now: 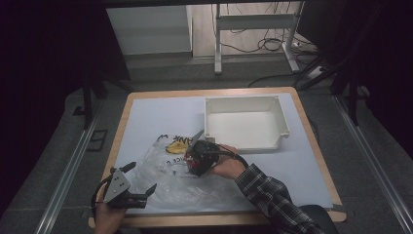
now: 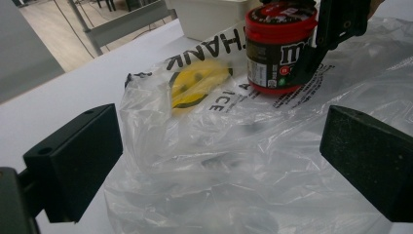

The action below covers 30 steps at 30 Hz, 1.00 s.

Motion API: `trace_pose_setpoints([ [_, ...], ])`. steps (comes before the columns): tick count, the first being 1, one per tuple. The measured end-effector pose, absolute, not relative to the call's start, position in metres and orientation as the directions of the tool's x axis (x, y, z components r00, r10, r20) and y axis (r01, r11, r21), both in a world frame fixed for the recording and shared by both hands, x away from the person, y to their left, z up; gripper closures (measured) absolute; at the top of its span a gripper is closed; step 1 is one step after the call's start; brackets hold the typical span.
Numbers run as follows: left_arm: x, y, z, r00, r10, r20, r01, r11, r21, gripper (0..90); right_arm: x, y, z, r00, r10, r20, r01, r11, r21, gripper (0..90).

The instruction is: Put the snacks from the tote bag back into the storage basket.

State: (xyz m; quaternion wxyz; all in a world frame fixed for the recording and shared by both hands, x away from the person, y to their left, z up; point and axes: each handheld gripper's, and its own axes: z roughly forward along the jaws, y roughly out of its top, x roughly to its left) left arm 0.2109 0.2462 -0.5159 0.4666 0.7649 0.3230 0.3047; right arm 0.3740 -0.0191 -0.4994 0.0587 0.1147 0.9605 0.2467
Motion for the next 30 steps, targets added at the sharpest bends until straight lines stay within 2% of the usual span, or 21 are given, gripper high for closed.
trace_pose_setpoints([
  [30, 0.21, 0.247, -0.515, 0.601, 0.783, 0.161, 0.207, -0.347, 0.915, 1.7, 0.372, -0.041, -0.47, -0.97, 0.232, -0.068, 0.17, 0.856, 0.489, 25.8],
])
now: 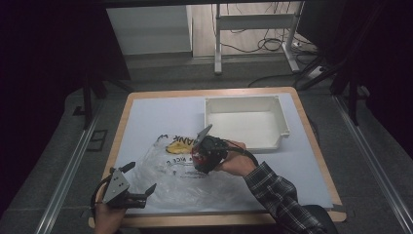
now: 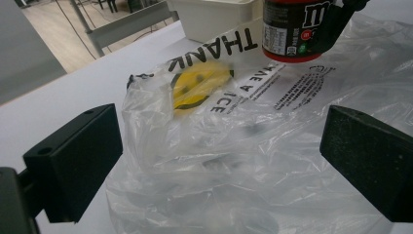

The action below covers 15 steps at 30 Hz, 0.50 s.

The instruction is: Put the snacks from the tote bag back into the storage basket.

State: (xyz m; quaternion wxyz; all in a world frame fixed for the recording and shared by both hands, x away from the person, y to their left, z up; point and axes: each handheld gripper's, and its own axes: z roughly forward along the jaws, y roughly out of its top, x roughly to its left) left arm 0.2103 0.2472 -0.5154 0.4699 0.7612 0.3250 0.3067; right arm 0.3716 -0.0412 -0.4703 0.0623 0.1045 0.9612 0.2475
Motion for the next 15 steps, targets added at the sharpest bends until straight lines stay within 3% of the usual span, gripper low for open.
trace_pose_setpoints([
  [15, 0.21, 0.248, -0.515, 0.599, 0.784, 0.164, 0.206, -0.349, 0.914, 1.7, 0.377, -0.055, -0.462, -0.966, 0.251, -0.067, 0.188, 0.852, 0.489, 25.8],
])
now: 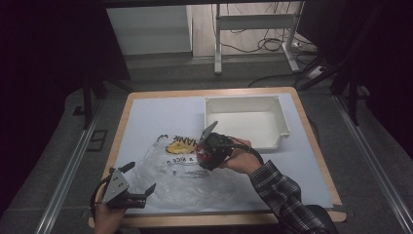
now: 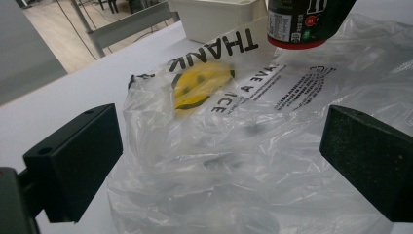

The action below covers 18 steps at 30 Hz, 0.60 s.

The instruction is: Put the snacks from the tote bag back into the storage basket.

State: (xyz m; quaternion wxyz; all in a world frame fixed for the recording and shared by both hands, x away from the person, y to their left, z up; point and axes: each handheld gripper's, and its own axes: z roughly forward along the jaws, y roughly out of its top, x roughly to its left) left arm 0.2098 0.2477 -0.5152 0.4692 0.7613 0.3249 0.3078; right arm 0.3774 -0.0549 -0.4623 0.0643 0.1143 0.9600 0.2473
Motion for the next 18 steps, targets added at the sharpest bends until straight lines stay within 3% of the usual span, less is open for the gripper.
trace_pose_setpoints([
  [18, 0.209, 0.248, -0.515, 0.6, 0.783, 0.165, 0.205, -0.349, 0.914, 1.7, 0.389, -0.077, -0.452, -0.956, 0.282, -0.084, 0.205, 0.845, 0.494, 25.8],
])
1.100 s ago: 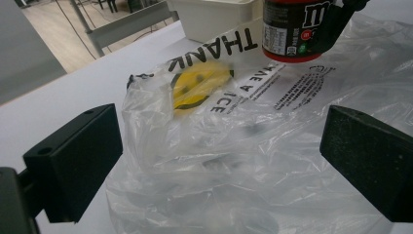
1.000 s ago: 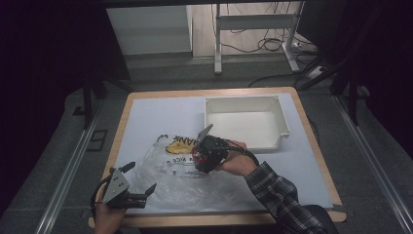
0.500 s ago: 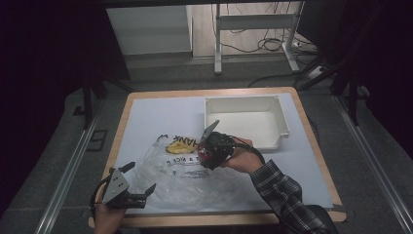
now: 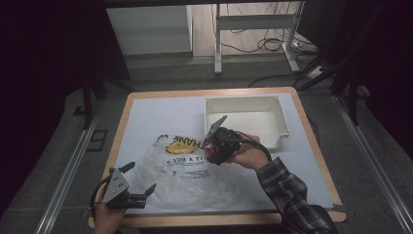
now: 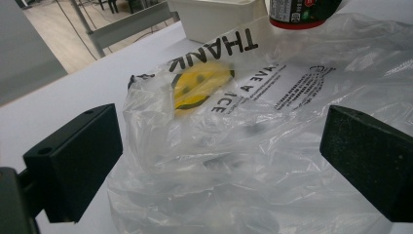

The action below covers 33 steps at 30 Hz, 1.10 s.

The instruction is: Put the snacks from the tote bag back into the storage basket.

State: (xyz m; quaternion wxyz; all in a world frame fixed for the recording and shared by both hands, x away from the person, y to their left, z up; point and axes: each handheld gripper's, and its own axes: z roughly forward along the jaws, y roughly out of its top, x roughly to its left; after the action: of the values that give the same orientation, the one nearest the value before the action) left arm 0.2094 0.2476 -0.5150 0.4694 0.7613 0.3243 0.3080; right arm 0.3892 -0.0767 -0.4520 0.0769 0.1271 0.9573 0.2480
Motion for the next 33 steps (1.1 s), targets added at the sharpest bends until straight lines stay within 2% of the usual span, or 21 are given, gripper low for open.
trace_pose_setpoints([
  [33, 0.209, 0.247, -0.515, 0.6, 0.782, 0.168, 0.203, -0.352, 0.914, 1.7, 0.414, -0.11, -0.444, -0.938, 0.333, -0.094, 0.246, 0.832, 0.497, 25.8],
])
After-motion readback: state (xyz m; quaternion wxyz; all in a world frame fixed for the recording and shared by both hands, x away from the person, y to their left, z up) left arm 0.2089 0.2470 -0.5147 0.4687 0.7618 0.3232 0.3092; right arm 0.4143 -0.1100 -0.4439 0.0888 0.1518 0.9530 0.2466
